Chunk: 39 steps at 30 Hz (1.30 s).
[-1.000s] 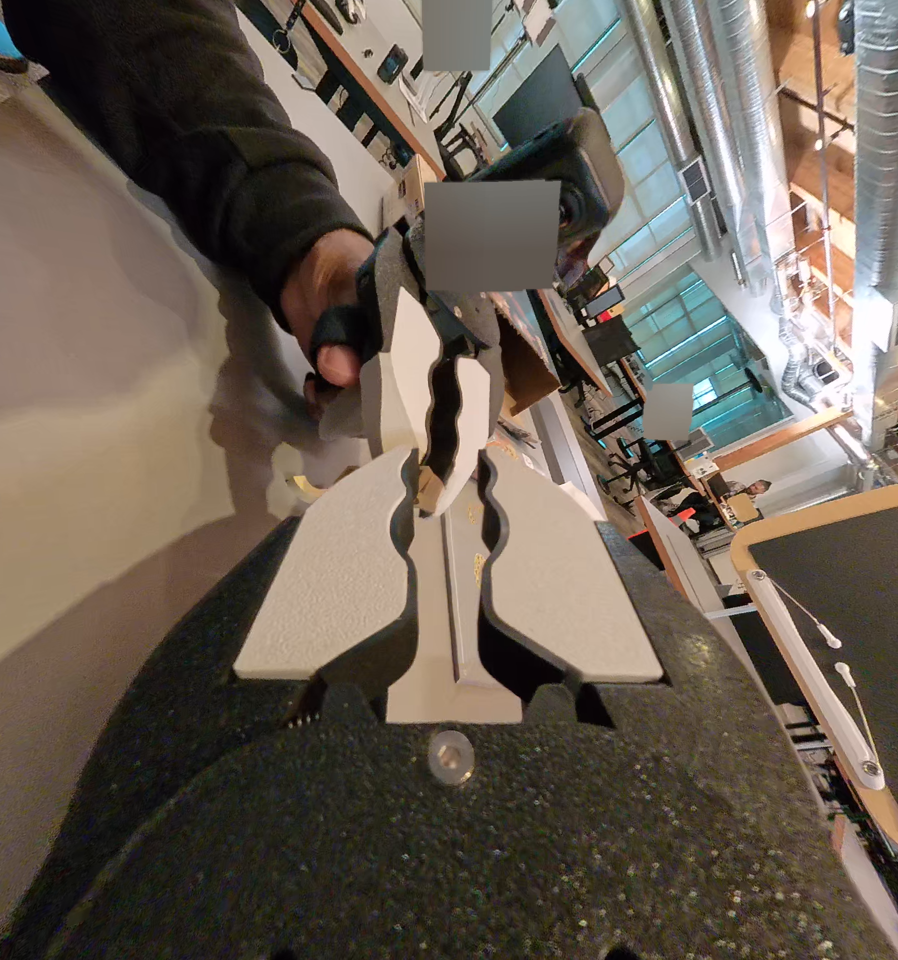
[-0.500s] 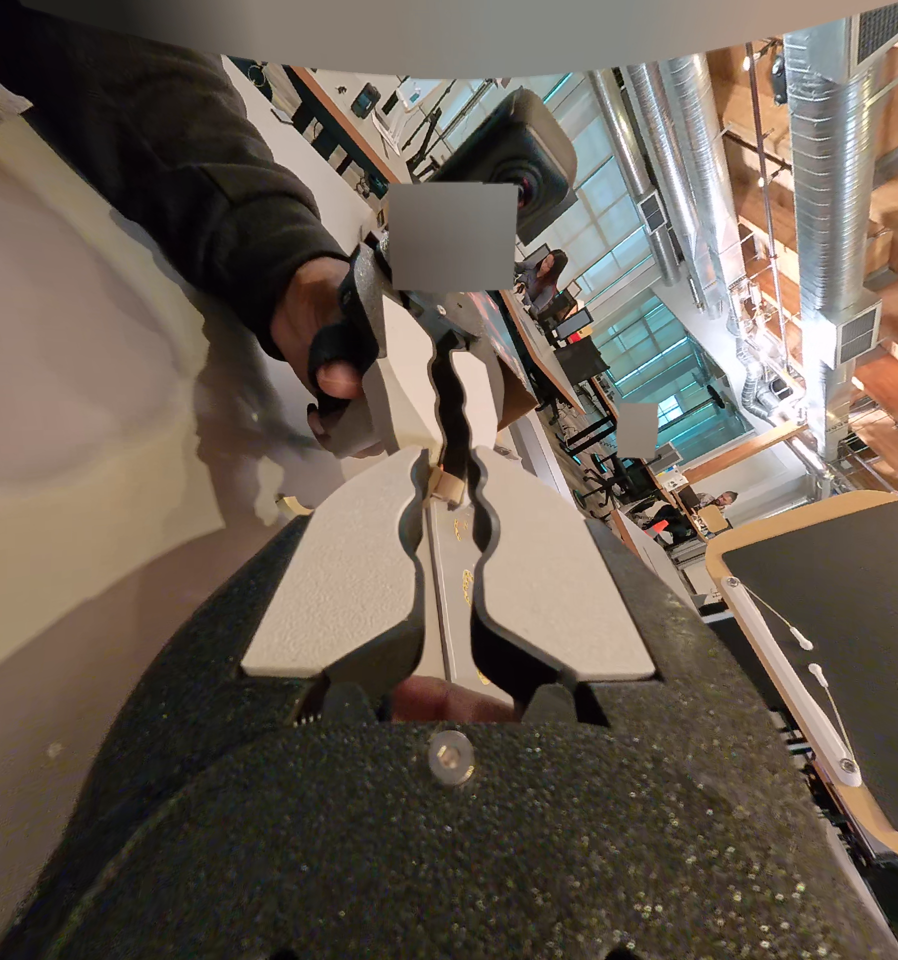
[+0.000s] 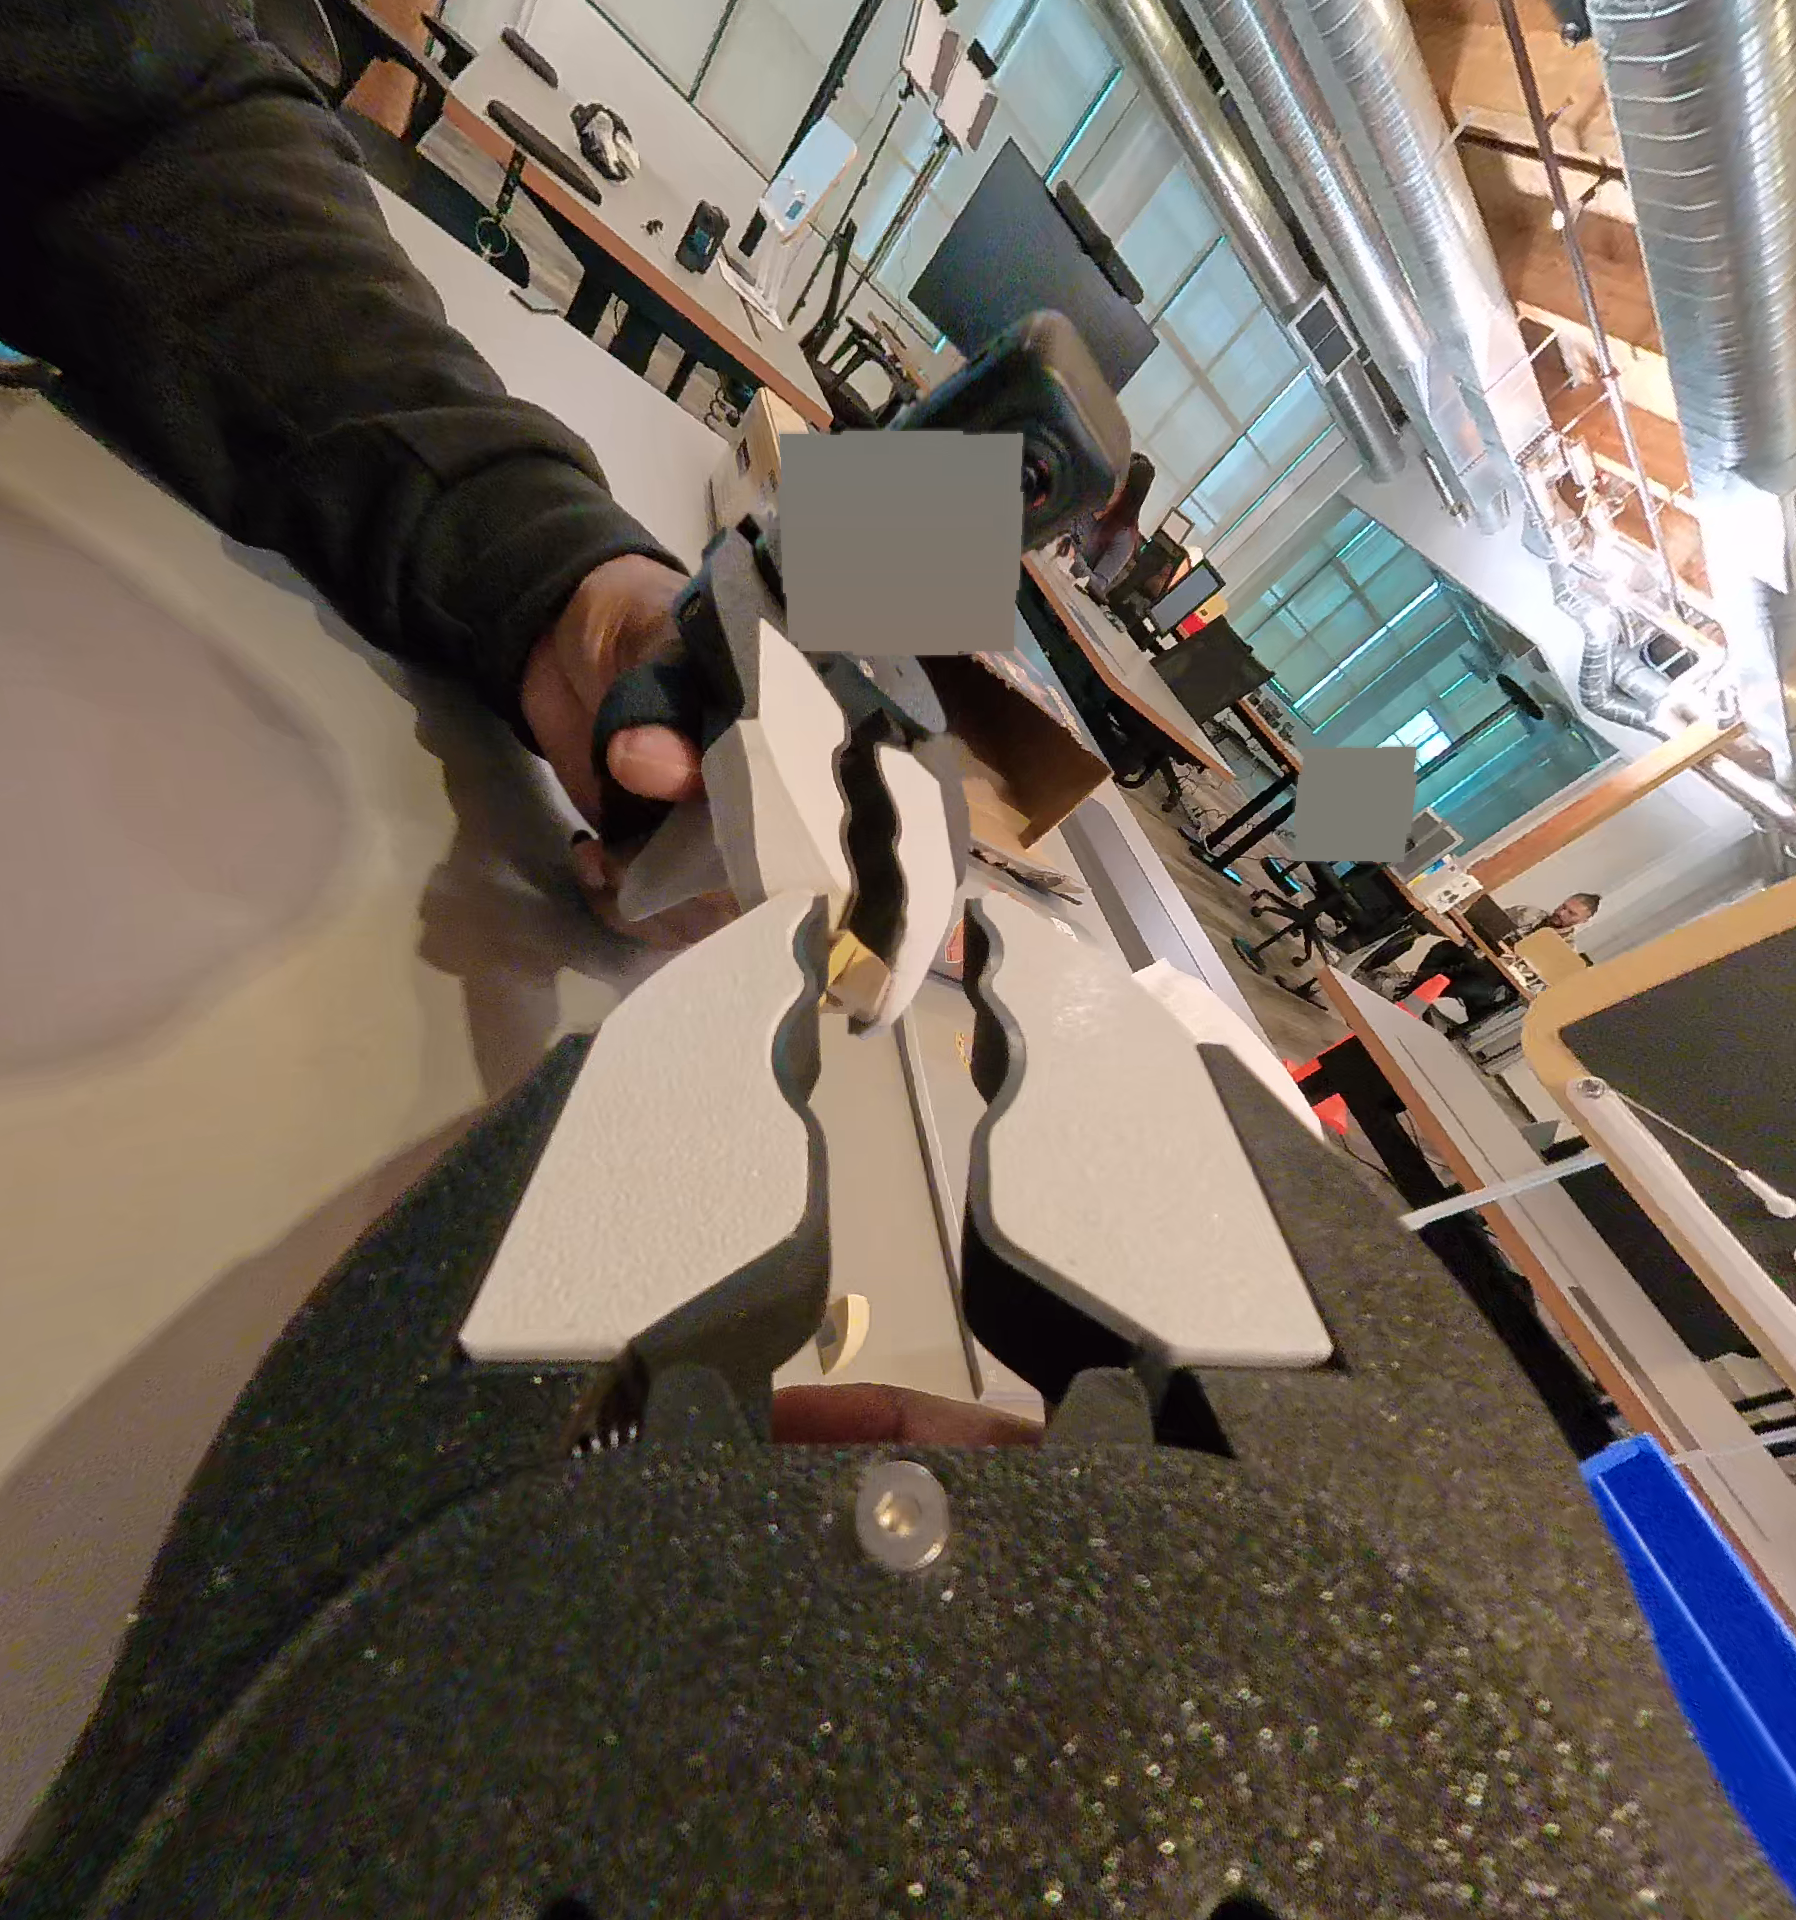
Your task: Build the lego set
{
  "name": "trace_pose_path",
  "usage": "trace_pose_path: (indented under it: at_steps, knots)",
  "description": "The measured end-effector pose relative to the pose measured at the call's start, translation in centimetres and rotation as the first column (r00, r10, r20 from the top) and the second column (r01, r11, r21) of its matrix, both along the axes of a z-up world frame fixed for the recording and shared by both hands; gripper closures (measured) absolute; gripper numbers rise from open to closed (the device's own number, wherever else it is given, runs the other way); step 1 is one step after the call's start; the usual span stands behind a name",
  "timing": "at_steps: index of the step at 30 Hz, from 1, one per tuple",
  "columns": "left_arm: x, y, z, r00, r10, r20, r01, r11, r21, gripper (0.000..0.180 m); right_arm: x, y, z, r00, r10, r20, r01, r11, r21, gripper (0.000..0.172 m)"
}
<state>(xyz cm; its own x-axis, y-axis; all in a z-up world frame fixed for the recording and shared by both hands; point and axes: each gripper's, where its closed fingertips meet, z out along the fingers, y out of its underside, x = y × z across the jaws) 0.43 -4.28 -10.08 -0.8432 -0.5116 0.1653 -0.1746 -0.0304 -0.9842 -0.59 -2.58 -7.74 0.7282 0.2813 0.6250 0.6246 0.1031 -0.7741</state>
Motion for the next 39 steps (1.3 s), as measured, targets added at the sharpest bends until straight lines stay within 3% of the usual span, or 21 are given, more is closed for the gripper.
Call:
trace_pose_path:
  at_steps: [7, 13, 18, 23, 27, 33, 39]
  knots:
    - [-1.0, -1.0, 0.1, 0.994, -0.094, -0.051, 0.092, 0.995, -0.04, 0.16, 0.9, 0.3, -0.3, 0.999, -0.035, -0.024, 0.035, 0.999, -0.005, 0.155]
    - [0.1, -0.9, -1.9, 0.999, 0.005, -0.054, 0.003, 0.99, 0.138, 0.16, 1.4, 0.9, -1.7, 0.998, -0.063, -0.013, 0.063, 0.997, -0.048, 0.158]
    - [1.1, 0.6, -4.4, 0.991, 0.117, -0.071, -0.087, 0.939, 0.333, 0.161, 3.1, 1.3, -2.2, 0.989, -0.103, -0.101, 0.09, 0.988, -0.124, 0.158]
    - [1.0, 1.4, -6.6, 0.981, 0.146, -0.125, -0.071, 0.88, 0.47, 0.162, 5.2, 1.2, -1.9, 0.964, -0.174, -0.202, 0.125, 0.964, -0.233, 0.158]
    - [1.2, 2.2, -7.2, 0.979, 0.164, -0.124, -0.08, 0.858, 0.508, 0.162, 7.1, 0.6, -3.8, 0.954, -0.271, -0.127, 0.206, 0.904, -0.375, 0.161]
    - [2.0, 5.5, -6.6, 0.973, 0.221, -0.065, -0.144, 0.805, 0.576, 0.162, 9.1, -0.4, -7.9, 0.922, -0.388, 0.009, 0.322, 0.752, -0.576, 0.16]
    - [2.9, 7.3, -6.7, 0.96, 0.271, -0.067, -0.196, 0.827, 0.527, 0.162, 9.3, -1.5, -10.4, 0.919, -0.389, 0.067, 0.325, 0.651, -0.686, 0.152]
